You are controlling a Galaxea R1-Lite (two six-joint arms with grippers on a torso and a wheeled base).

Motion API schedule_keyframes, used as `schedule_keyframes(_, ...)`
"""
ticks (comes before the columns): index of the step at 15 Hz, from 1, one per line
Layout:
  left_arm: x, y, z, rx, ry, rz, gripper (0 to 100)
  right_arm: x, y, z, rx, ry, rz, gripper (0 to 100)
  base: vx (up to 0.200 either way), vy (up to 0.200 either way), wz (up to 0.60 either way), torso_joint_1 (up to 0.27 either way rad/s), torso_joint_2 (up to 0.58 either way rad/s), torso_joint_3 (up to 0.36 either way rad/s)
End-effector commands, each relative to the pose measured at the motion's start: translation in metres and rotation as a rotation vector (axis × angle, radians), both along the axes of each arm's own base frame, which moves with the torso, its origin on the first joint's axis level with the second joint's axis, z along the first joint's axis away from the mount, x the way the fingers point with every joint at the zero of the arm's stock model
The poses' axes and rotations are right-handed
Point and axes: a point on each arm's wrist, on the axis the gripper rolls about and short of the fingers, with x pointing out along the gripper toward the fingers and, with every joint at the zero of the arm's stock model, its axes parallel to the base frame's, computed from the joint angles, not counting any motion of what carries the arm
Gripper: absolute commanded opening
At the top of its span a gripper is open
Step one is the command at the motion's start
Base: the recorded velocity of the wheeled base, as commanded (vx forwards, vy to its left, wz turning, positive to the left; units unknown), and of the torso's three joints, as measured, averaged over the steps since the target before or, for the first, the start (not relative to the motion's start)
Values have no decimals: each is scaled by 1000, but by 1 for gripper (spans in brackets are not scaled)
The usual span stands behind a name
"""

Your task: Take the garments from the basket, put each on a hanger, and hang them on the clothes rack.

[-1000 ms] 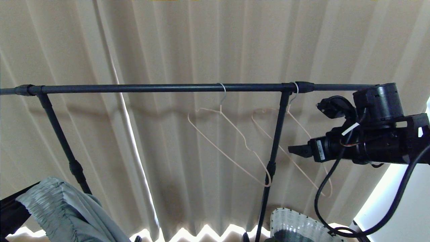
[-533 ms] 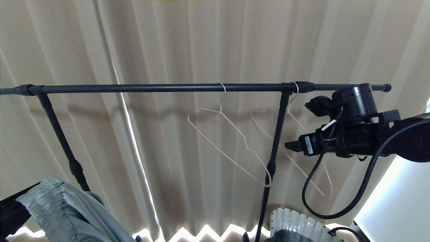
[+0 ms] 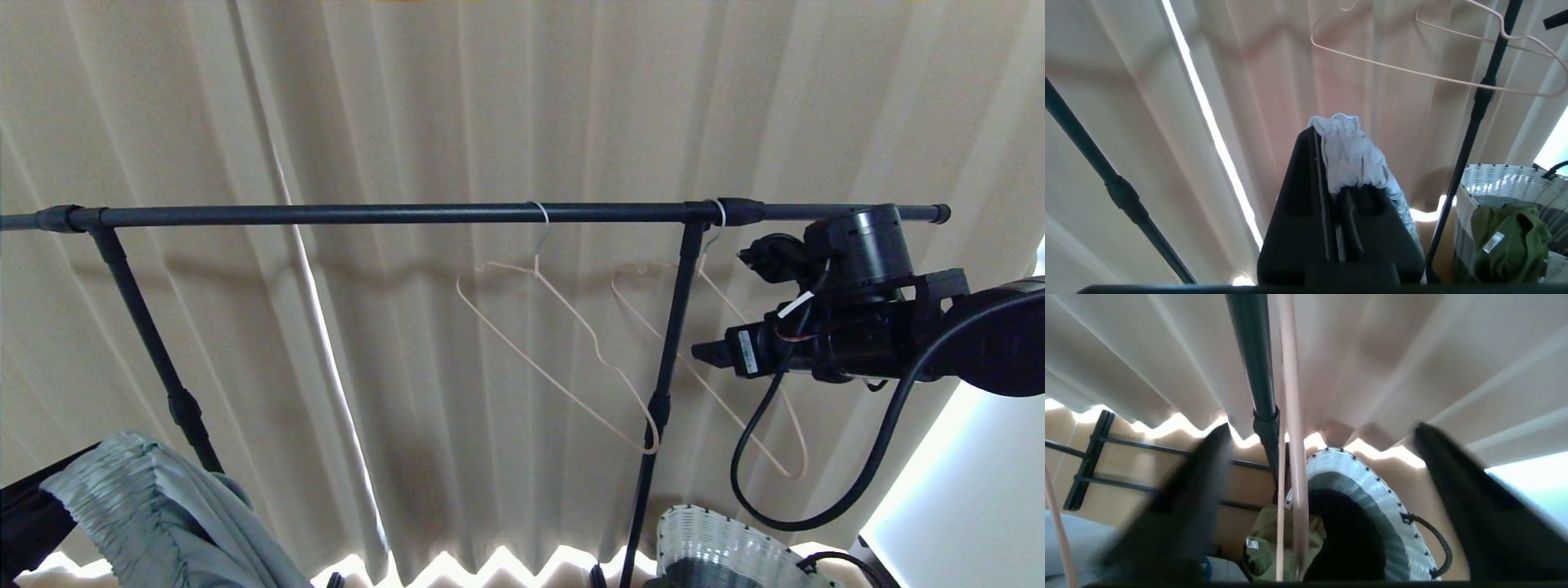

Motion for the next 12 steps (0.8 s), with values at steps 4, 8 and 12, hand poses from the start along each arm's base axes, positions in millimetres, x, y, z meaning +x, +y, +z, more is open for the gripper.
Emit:
schedule_keyframes(4, 0, 0, 0, 0, -3, -1, 0, -3, 3, 3, 3, -8, 11, 0, 0, 0, 0, 0, 0, 0)
schedule_keyframes(8, -1, 0, 0, 0, -4, 2, 0, -5, 1, 7, 4, -23, 5, 0, 0, 0, 0, 0, 0, 0)
schedule_keyframes(12, -1, 0, 0, 8, -7, 2, 0, -15, -4, 25, -17, -92, -56, 0, 0, 0, 0, 0, 0, 0)
